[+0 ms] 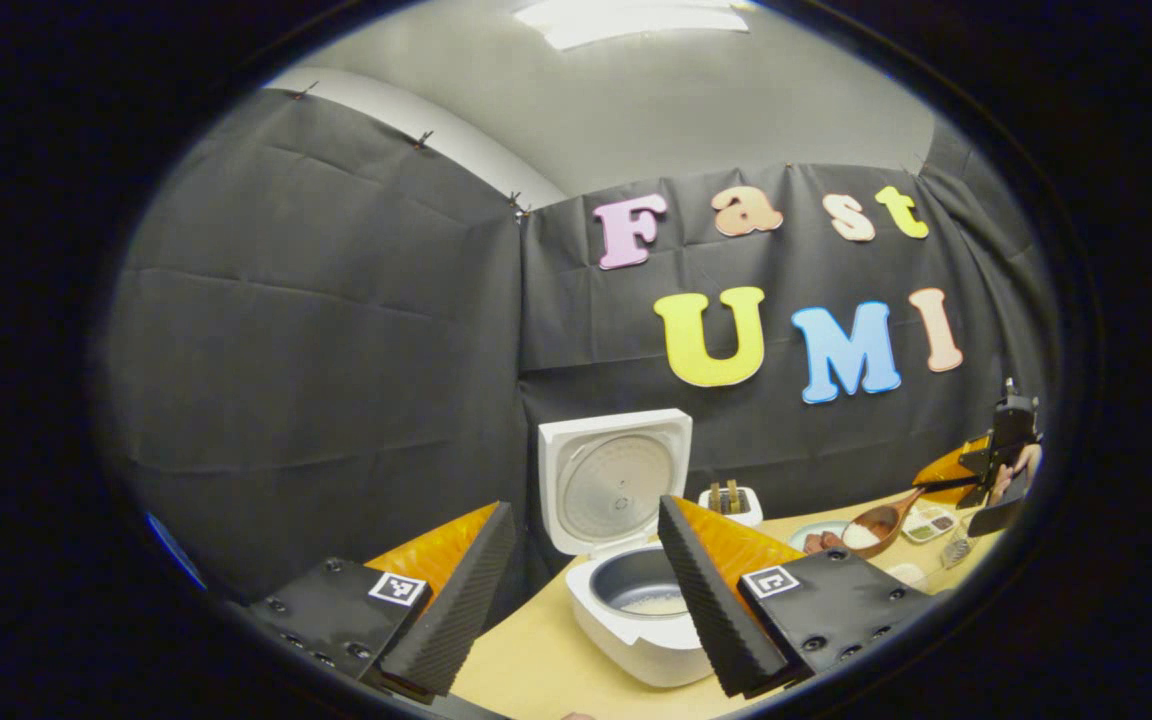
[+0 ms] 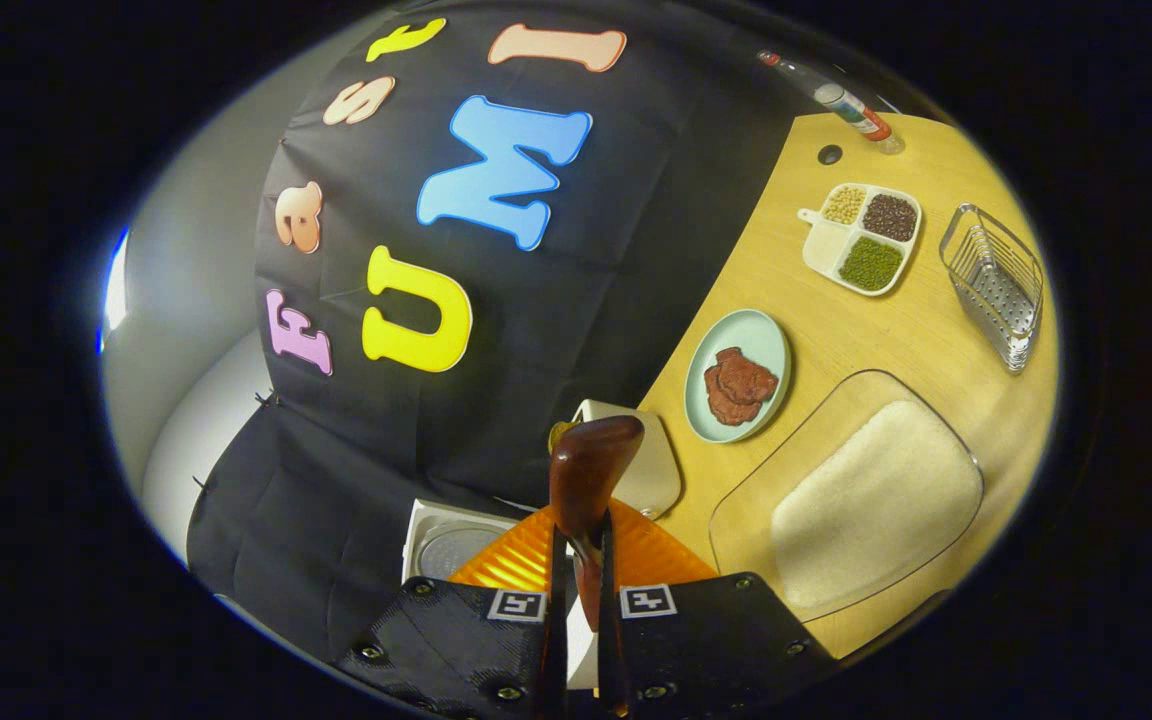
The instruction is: Close the left gripper, press the button to open the rice cooker; take a wooden spoon from the chopstick holder with the right hand, scoop a spoonful of rice and pour it into the rice cooker, then put the wooden spoon back into the chopstick holder.
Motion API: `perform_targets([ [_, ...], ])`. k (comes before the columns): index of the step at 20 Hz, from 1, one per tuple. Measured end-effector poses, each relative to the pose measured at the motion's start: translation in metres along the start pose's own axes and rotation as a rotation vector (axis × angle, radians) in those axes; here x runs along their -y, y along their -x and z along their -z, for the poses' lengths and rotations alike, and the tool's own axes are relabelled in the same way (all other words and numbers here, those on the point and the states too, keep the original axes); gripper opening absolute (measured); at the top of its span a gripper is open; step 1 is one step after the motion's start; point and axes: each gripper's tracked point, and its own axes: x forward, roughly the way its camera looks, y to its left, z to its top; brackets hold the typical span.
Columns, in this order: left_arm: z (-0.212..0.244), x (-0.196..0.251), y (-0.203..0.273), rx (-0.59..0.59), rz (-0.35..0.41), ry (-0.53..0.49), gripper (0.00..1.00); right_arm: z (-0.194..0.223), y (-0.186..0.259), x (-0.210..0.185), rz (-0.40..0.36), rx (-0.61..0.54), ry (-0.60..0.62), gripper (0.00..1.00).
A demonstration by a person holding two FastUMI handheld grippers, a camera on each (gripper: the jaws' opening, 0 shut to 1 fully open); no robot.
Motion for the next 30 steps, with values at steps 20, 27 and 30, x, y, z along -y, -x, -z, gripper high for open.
perform_targets([
  [20, 0.028, -0.109, 0.039, -0.059, -0.2, 0.004, 1.0, 0.14, -0.111, -0.078, -0.059, -0.208, 0.207, 0.12],
  [27, 0.033, -0.131, 0.049, -0.081, -0.256, -0.02, 1.0, 0.195, -0.156, -0.071, -0.02, -0.28, 0.382, 0.12],
  [30, 0.04, -0.137, 0.052, -0.096, -0.274, -0.02, 0.99, 0.21, -0.164, -0.067, -0.006, -0.296, 0.501, 0.12],
])
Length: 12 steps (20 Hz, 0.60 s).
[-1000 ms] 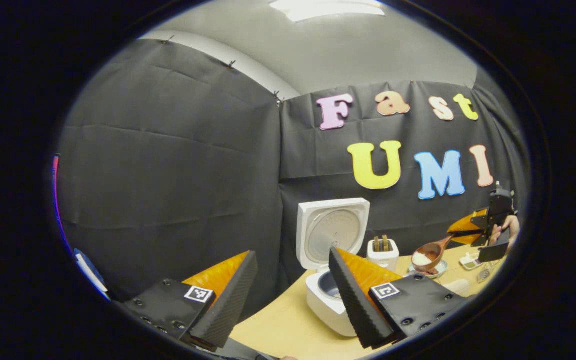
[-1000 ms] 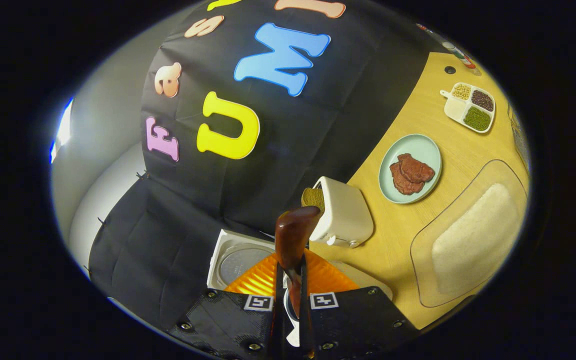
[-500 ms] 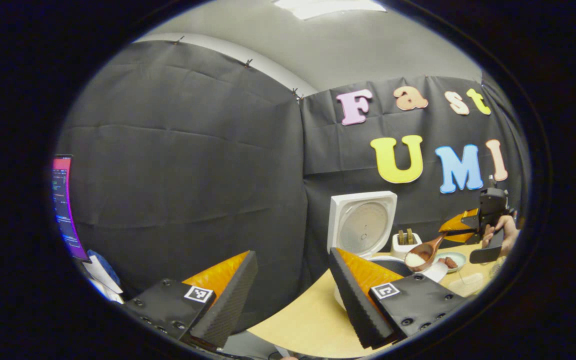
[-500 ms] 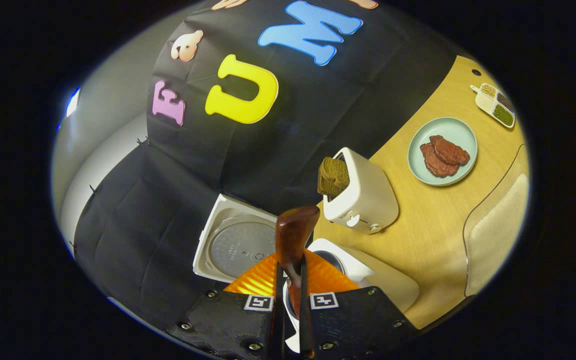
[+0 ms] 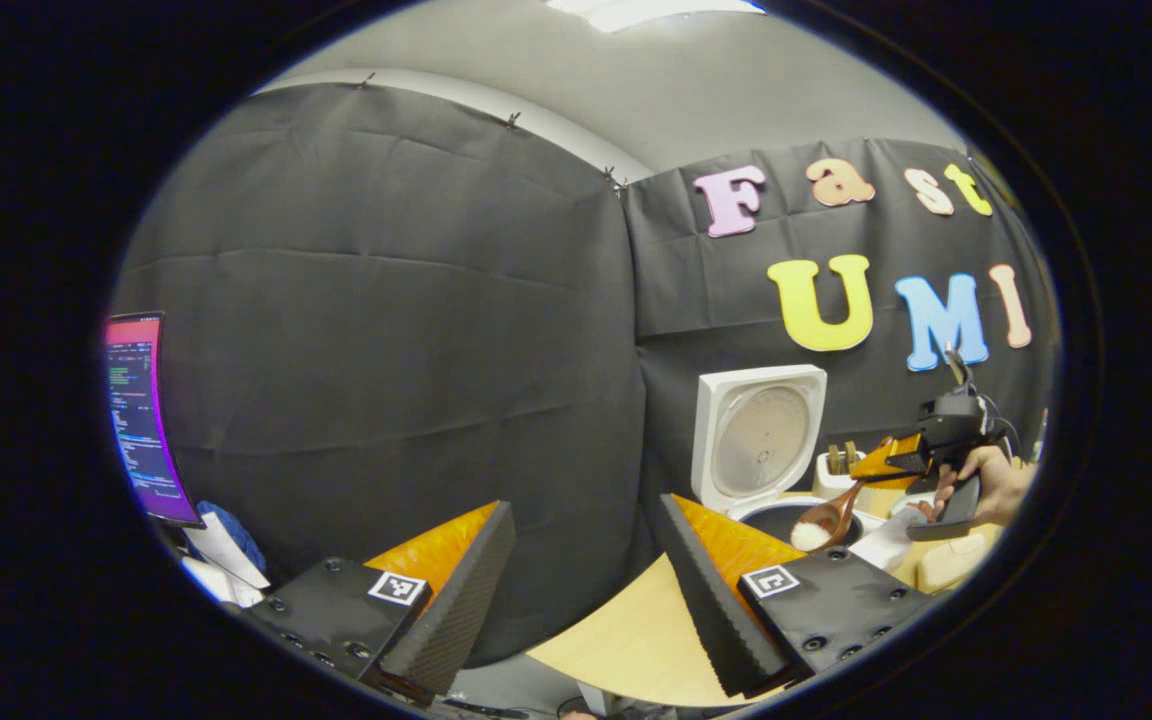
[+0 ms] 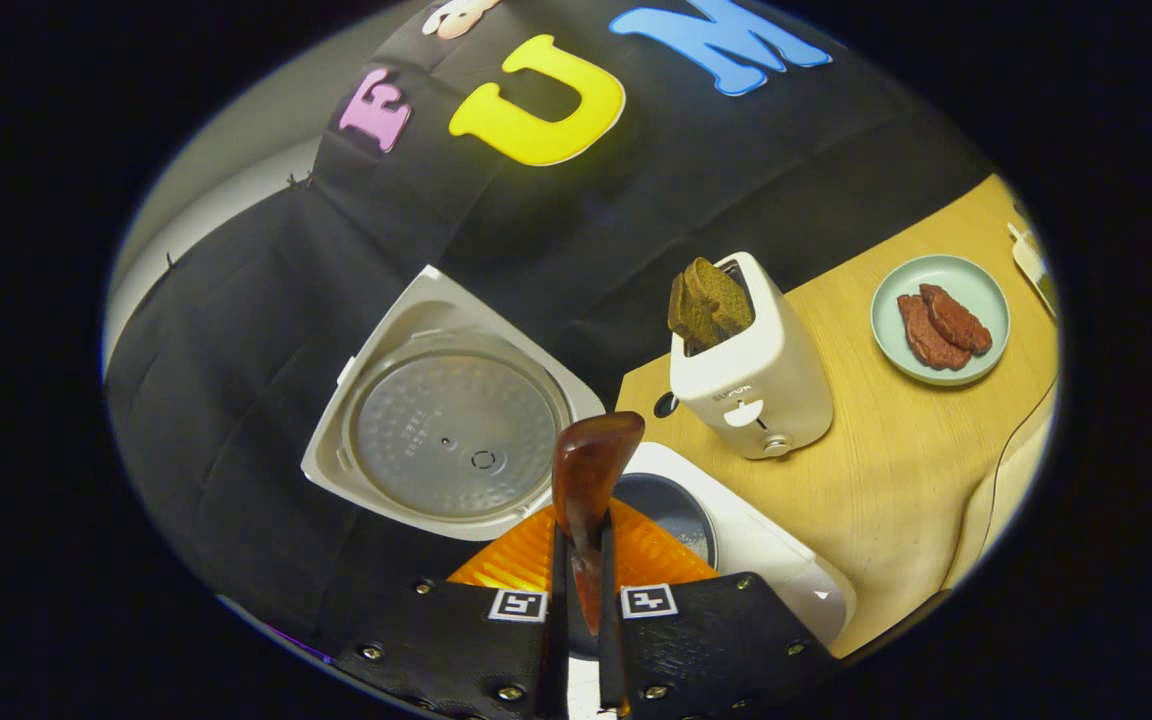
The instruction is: Close the left gripper, press the button to open the rice cooker; take a wooden spoon from the chopstick holder with the right hand, scoop a spoonful of rice and pour it into the rice cooker, then put the wooden spoon back into the chopstick holder.
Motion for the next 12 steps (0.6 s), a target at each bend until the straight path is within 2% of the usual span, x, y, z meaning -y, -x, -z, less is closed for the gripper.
perform_targets([
  [7, 0.002, -0.006, -0.002, -0.007, -0.021, -0.007, 1.0, 0.01, -0.01, -0.011, 0.047, -0.004, 0.3, 0.12],
  [12, 0.001, -0.005, -0.002, -0.003, -0.016, -0.009, 1.0, 0.006, -0.005, -0.03, 0.078, 0.034, 0.638, 0.12],
])
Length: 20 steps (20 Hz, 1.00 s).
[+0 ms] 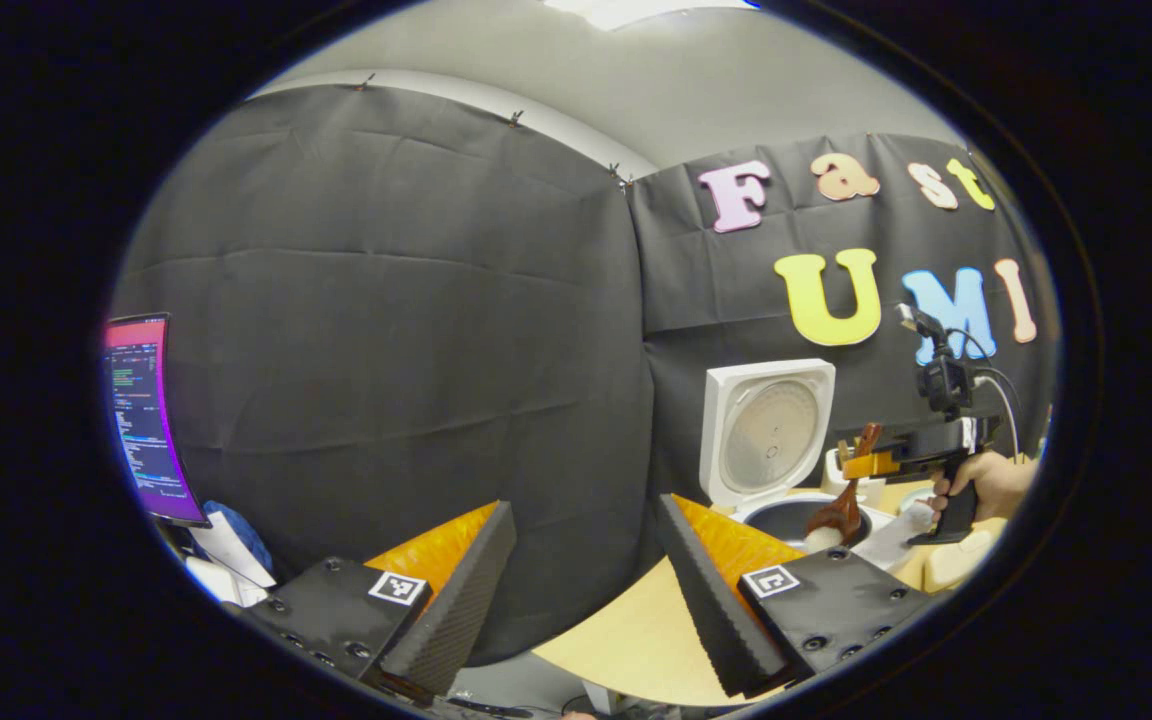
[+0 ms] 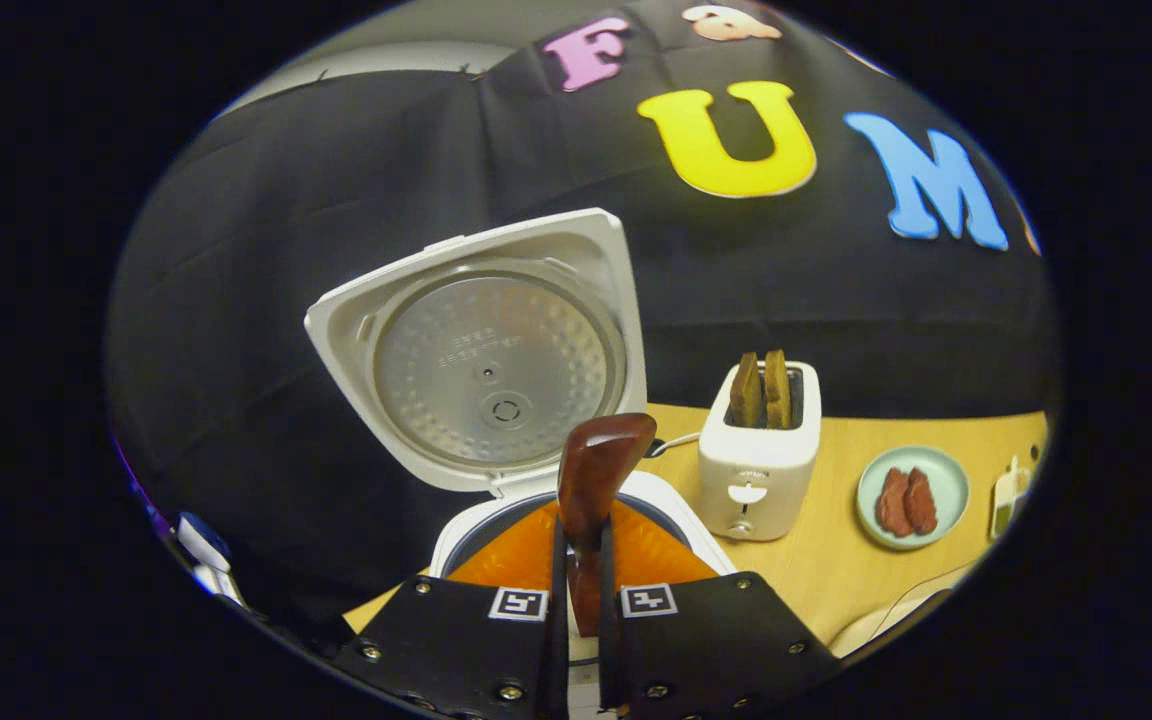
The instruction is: Close the left gripper, press the button to open the rice cooker; take a wooden spoon from the chopstick holder with the right hand, scoop a spoonful of rice and pour it into the rice cooker, then put the wooden spoon back into the chopstick holder.
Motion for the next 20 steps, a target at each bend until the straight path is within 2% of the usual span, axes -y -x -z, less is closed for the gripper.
perform_targets([
  [3, -0.002, 0.001, 0.0, 0.004, 0.003, -0.002, 1.0, -0.008, 0.004, -0.007, 0.021, 0.034, 0.157, 0.12],
  [9, -0.008, 0.005, 0.004, 0.012, 0.012, 0.001, 1.0, -0.036, 0.023, -0.011, 0.066, 0.156, 0.367, 0.12],
  [10, -0.01, 0.006, 0.005, 0.015, 0.015, 0.001, 0.94, -0.042, 0.028, -0.013, 0.067, 0.179, 0.386, 0.12],
  [11, -0.013, 0.007, 0.006, 0.017, 0.02, -0.001, 0.99, -0.047, 0.032, -0.013, 0.065, 0.201, 0.395, 0.12],
  [14, -0.022, 0.014, 0.01, 0.033, 0.039, -0.012, 1.0, -0.06, 0.05, -0.013, 0.053, 0.232, 0.357, 0.12],
  [15, -0.026, 0.017, 0.01, 0.039, 0.048, -0.014, 0.98, -0.063, 0.056, -0.008, 0.049, 0.234, 0.321, 0.12],
  [17, -0.031, 0.03, 0.005, 0.046, 0.069, -0.012, 0.93, -0.07, 0.071, 0.007, 0.042, 0.229, 0.223, 0.12],
  [20, -0.034, 0.054, -0.002, 0.052, 0.101, -0.004, 0.93, -0.084, 0.095, 0.035, 0.026, 0.236, 0.05, 0.12],
])
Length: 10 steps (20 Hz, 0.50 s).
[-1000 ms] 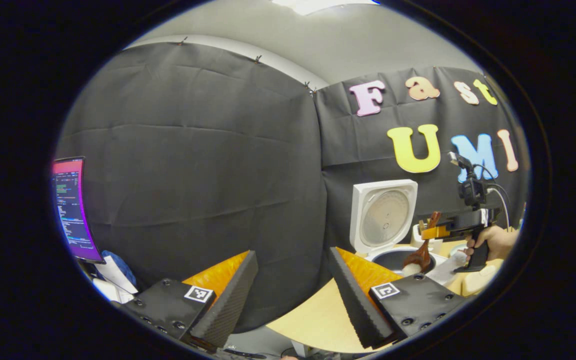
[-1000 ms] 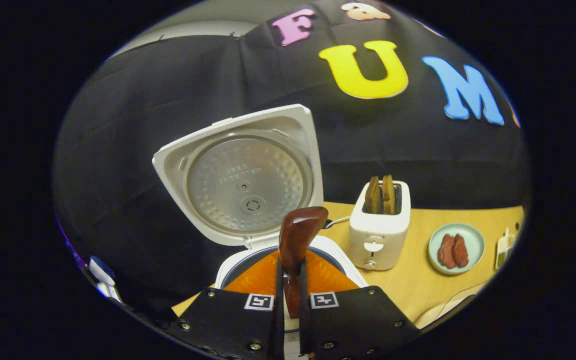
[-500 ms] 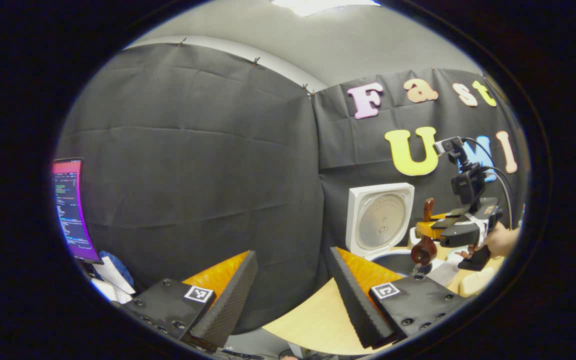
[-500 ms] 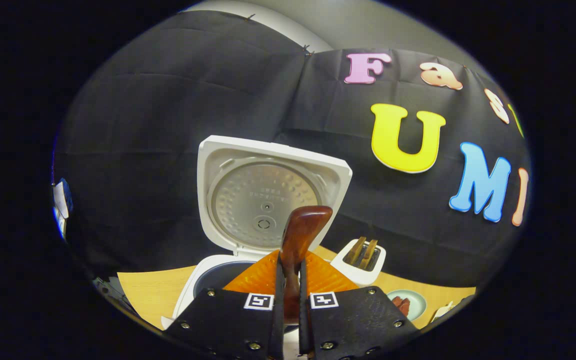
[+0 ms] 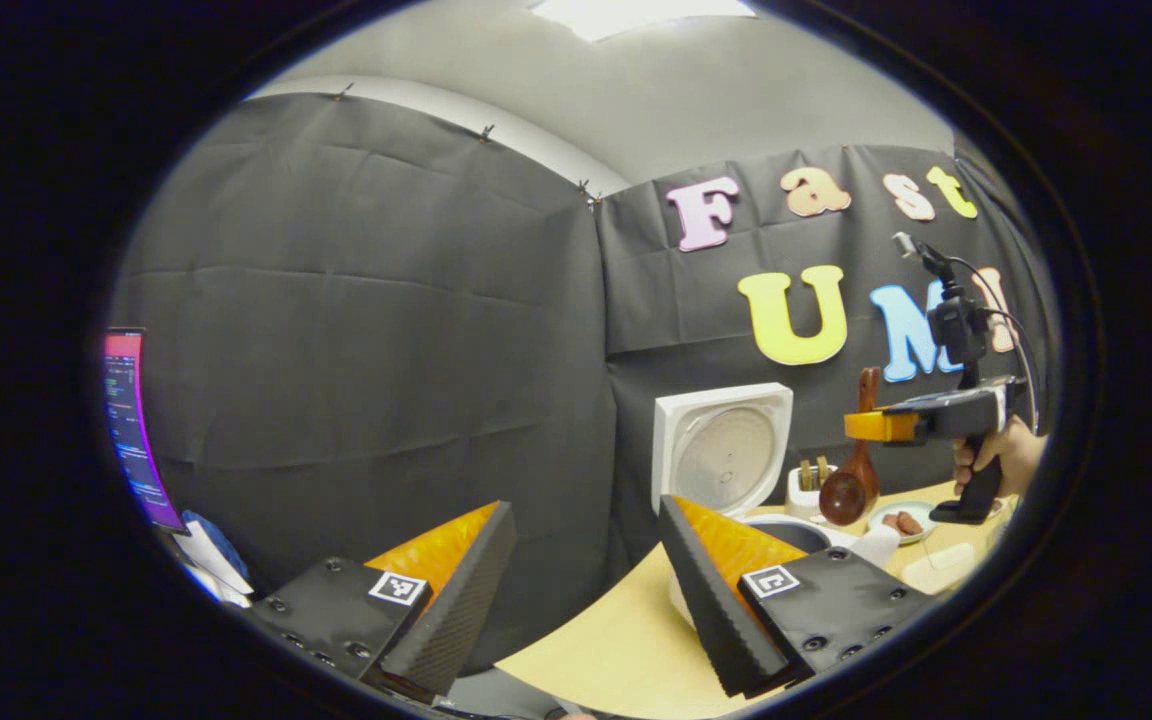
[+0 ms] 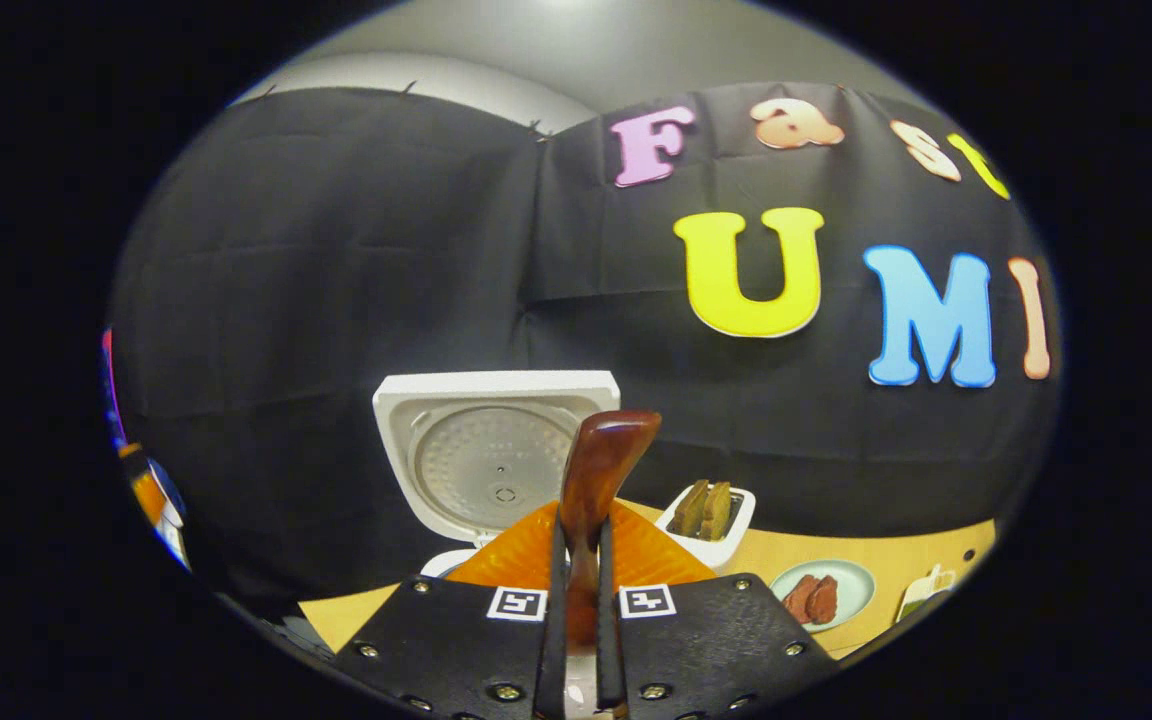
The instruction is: Close the left gripper, press the button to open the rice cooker; take a wooden spoon from the chopstick holder with the right hand, scoop a spoonful of rice and pour it into the rice cooker, then put the wooden spoon back into the chopstick holder.
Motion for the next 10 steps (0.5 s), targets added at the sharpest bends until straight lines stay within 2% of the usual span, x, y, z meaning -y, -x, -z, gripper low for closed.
perform_targets([
  [2, -0.005, 0.014, -0.002, 0.004, 0.022, 0.004, 0.93, -0.013, 0.017, 0.025, 0.016, 0.013, -0.099, 0.12],
  [4, -0.009, 0.029, -0.003, 0.007, 0.048, 0.007, 0.93, -0.021, 0.032, 0.052, 0.052, 0.027, -0.148, 0.12],
  [10, -0.028, 0.092, -0.011, 0.03, 0.131, 0.016, 0.93, -0.015, 0.087, 0.144, 0.196, 0.033, -0.163, 0.12],
])
